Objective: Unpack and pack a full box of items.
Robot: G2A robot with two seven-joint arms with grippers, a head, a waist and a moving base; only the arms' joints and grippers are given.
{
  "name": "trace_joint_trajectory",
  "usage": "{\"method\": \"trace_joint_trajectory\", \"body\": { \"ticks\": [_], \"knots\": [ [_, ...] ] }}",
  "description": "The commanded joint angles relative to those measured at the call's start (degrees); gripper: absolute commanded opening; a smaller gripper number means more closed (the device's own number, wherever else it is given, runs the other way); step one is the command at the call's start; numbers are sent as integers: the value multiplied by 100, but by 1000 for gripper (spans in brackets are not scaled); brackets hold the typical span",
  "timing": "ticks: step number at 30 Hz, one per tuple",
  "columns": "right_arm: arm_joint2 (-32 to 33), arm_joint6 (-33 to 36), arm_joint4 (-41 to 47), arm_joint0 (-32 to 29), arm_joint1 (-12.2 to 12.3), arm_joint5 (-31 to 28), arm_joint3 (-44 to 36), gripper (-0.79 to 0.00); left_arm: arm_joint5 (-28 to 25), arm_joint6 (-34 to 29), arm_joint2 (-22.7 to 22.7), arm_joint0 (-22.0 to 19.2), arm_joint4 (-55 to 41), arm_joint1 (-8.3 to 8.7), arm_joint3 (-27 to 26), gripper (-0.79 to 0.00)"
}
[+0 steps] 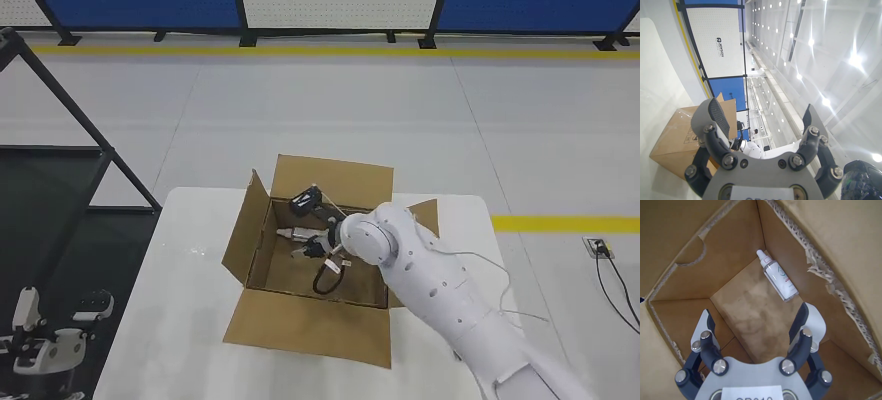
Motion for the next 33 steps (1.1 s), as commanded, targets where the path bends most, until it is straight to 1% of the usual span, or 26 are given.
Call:
{"method": "trace_joint_trajectory", "body": {
  "ticks": [1, 6, 9, 10, 20, 22, 27, 33],
  "knots": [
    [-121, -84, 118, 154, -131, -18, 456, 0, -5, 17, -12, -5, -5, -8, -4, 0],
    [-364, -395, 259, 307, -417, 39, 1178, 0, -7, 41, -23, -16, 20, -26, 6, 0],
    [-494, -469, 253, 370, -569, 119, 1468, 0, -4, 56, -15, -32, 45, -36, 12, 0],
    [-513, -476, 237, 381, -585, 112, 1482, 0, -16, 62, -15, -39, 68, -39, 15, 0],
    [-513, -476, 237, 381, -585, 112, 1482, 0, -24, 60, -10, -43, 70, -42, 14, 0],
    [-504, -569, 226, 317, -578, 93, 1494, 0, -24, 60, -10, -43, 70, -42, 14, 0],
    [-532, -661, -18, 268, -554, -366, 1622, 0, -24, 60, -10, -43, 70, -42, 14, 0],
    [-512, -792, -40, 265, -602, -615, 1906, 0, -24, 60, -10, -43, 70, -42, 14, 0]
  ]
}}
